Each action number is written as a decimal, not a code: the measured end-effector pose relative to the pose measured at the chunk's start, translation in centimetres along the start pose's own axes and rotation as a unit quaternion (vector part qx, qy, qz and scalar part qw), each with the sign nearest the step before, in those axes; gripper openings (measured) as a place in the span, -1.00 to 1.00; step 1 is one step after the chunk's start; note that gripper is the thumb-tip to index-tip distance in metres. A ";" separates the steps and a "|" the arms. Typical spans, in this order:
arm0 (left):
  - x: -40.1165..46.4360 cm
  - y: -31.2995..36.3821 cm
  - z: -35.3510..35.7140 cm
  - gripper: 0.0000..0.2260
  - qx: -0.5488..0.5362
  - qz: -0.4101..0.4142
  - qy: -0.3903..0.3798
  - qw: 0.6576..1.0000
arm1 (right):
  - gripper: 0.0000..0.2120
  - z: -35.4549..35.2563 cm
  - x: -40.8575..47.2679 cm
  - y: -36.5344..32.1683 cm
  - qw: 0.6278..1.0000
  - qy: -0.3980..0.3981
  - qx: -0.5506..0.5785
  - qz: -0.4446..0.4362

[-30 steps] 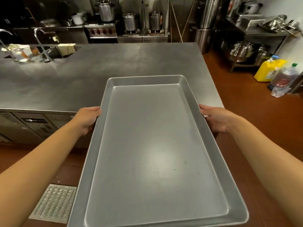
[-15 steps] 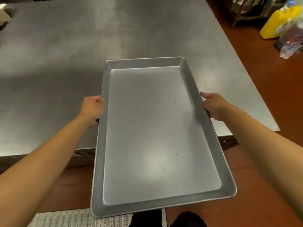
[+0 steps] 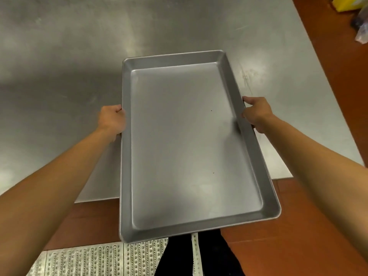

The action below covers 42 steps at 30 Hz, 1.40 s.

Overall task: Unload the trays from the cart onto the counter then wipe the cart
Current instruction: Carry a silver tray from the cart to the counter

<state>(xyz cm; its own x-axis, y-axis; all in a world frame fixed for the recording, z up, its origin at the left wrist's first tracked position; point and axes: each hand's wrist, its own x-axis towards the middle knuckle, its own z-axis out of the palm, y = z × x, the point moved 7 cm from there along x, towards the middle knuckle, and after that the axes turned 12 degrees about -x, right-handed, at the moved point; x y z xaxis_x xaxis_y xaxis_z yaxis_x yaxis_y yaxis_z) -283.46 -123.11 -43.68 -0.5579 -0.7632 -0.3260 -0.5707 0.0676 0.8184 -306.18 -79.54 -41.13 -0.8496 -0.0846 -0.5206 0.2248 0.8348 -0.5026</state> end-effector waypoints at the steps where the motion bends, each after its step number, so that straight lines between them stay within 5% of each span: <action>1: 0.2 0.1 0.3 -0.82 0.012 0.003 0.005 1.000 | -0.35 0.1 0.3 -0.2 1.000 0.007 0.000 -0.005; 21: 5.5 1.6 2.9 -0.71 0.058 0.039 0.045 0.997 | -0.37 1.6 4.9 -1.7 0.996 0.076 -0.032 -0.041; 33: 5.1 1.7 2.5 -0.74 0.046 0.002 0.047 0.998 | -0.28 2.1 5.2 -2.1 0.996 0.052 -0.060 -0.036; 37: 2.9 1.2 1.5 -0.71 0.055 -0.034 0.025 0.998 | -0.26 1.7 2.3 -2.8 0.983 0.060 -0.146 -0.097; 42: -7.0 5.6 1.2 -0.64 0.089 0.174 -0.018 0.981 | -0.30 2.3 -6.3 -3.1 0.933 0.065 -0.223 -0.277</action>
<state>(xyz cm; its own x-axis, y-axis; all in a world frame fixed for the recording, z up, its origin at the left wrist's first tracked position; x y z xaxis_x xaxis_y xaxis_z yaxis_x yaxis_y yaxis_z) -283.47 -116.65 -37.35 -0.7558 -0.6520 -0.0608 -0.4368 0.4328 0.7886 -300.42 -82.80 -37.88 -0.8339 -0.5270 -0.1640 -0.4612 0.8285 -0.3177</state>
